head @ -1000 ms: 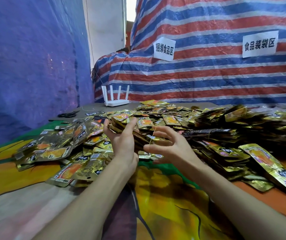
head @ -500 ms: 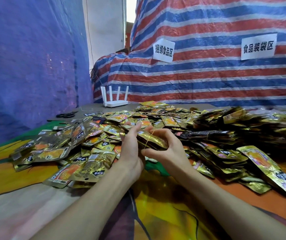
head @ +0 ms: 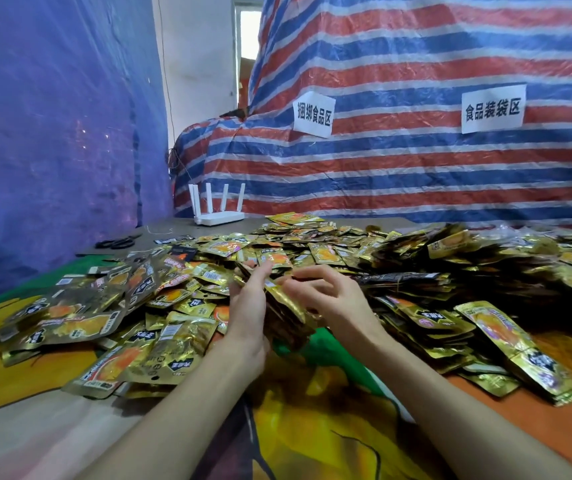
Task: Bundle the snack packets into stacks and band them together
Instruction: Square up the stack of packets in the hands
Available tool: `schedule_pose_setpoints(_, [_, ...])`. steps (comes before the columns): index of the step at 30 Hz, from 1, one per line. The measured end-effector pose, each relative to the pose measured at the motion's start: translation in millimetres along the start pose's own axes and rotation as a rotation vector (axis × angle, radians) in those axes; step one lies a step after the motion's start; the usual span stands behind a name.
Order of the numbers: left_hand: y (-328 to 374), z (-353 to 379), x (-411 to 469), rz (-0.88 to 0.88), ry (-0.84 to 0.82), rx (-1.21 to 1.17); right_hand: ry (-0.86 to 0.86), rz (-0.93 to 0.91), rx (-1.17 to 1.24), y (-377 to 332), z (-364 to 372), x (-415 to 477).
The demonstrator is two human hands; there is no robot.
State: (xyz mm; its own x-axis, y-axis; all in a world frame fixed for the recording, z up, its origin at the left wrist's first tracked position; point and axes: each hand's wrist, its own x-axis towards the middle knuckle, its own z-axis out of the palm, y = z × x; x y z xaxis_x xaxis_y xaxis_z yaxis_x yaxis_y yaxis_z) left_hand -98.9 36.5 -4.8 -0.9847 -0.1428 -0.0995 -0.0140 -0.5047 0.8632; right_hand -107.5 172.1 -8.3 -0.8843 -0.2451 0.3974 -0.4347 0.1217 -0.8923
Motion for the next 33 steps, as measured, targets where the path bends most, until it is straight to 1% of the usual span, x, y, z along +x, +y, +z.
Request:
schedule_pose_setpoints(2, [-4, -1, 0, -0.001, 0.004, 0.048, -0.095, 0.008, -0.174, -5, 2, 0])
schedule_pose_setpoints(3, [-5, -2, 0, -0.003, -0.017, 0.048, -0.113, 0.019, -0.201, -7, 2, 0])
schedule_pose_setpoints(8, [-4, 1, -4, -0.076, -0.181, 0.002, -0.193, 0.108, -0.132, -14, -12, -1])
schedule_pose_setpoints(10, [-4, 4, -5, -0.055, -0.207, 0.006, -0.205, 0.119, -0.11, -13, -15, -2])
schedule_pose_setpoints(11, [-4, 5, -7, -0.044, -0.198, 0.033, -0.193, 0.113, -0.137, -14, -15, -3])
schedule_pose_setpoints(13, [-5, 7, -9, 0.011, -0.195, 0.094, -0.159, 0.1, -0.216, -21, -20, -2])
schedule_pose_setpoints(16, [-9, 10, -13, 0.182, -0.188, 0.154, -0.107, 0.104, -0.339, -41, -43, 5])
schedule_pose_setpoints(18, [-10, 10, -17, 0.248, -0.182, 0.188, -0.031, 0.096, -0.52, -58, -70, 16])
schedule_pose_setpoints(20, [-9, 10, -17, 0.278, -0.226, 0.231, 0.094, 0.118, -0.661, -73, -99, 31])
schedule_pose_setpoints(22, [-7, 12, -13, 0.294, -0.261, 0.296, 0.258, 0.156, -0.78, -80, -127, 48])
schedule_pose_setpoints(24, [-6, 14, -12, 0.294, -0.27, 0.344, 0.423, 0.179, -0.967, -76, -152, 66])
schedule_pose_setpoints(27, [-11, 14, -13, 0.297, -0.292, 0.431, 0.578, 0.237, -1.109, -60, -175, 86])
schedule_pose_setpoints(29, [-13, 12, -15, 0.309, -0.325, 0.519, 0.608, 0.315, -1.157, -46, -182, 94])
schedule_pose_setpoints(33, [-15, 10, -17, 0.373, -0.37, 0.642, 0.525, 0.471, -1.257, -23, -185, 102])
